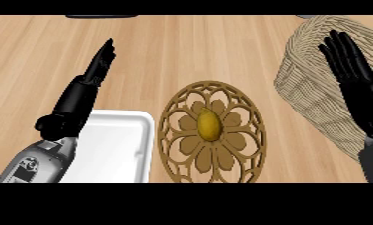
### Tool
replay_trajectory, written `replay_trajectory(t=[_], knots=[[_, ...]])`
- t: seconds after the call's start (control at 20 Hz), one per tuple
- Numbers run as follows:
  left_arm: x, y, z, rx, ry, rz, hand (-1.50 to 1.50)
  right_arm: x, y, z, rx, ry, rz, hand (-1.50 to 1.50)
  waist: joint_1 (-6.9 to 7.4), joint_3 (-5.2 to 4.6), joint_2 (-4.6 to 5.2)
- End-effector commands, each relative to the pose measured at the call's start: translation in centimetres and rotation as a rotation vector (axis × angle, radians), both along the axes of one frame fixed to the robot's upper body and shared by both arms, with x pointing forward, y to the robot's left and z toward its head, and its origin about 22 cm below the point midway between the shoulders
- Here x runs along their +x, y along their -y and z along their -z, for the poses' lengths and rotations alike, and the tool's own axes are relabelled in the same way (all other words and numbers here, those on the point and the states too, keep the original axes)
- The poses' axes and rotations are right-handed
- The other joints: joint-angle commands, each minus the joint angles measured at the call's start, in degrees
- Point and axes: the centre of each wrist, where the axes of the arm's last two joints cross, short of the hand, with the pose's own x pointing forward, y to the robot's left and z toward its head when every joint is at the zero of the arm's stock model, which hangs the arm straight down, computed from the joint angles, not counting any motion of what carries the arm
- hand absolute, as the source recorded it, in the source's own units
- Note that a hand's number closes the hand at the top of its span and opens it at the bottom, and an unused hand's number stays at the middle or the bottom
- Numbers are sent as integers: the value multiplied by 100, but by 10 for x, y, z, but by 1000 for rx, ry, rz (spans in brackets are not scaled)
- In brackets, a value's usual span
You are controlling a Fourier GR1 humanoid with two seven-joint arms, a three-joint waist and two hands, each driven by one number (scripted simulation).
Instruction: Pick the lemon from the placemat and place it in the basket
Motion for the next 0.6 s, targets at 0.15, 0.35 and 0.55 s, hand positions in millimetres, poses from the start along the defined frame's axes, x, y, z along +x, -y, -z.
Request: replay_trajectory(t=[0.15, 0.35, 0.55], knots=[[6, -35, 21, -41, -178, -132, 0, 49, -51, -14, 213, 44, -307, 150, 634, 16, 84], [5, -40, 42, -87, -330, -192, 0, 42, -99, -48, -131, 230, -706, 150, 848, -7, 108], [21, -67, 31, -116, -375, -257, 0, 25, -179, -23, -198, 385, -778, -150, 428, 2, 24]])
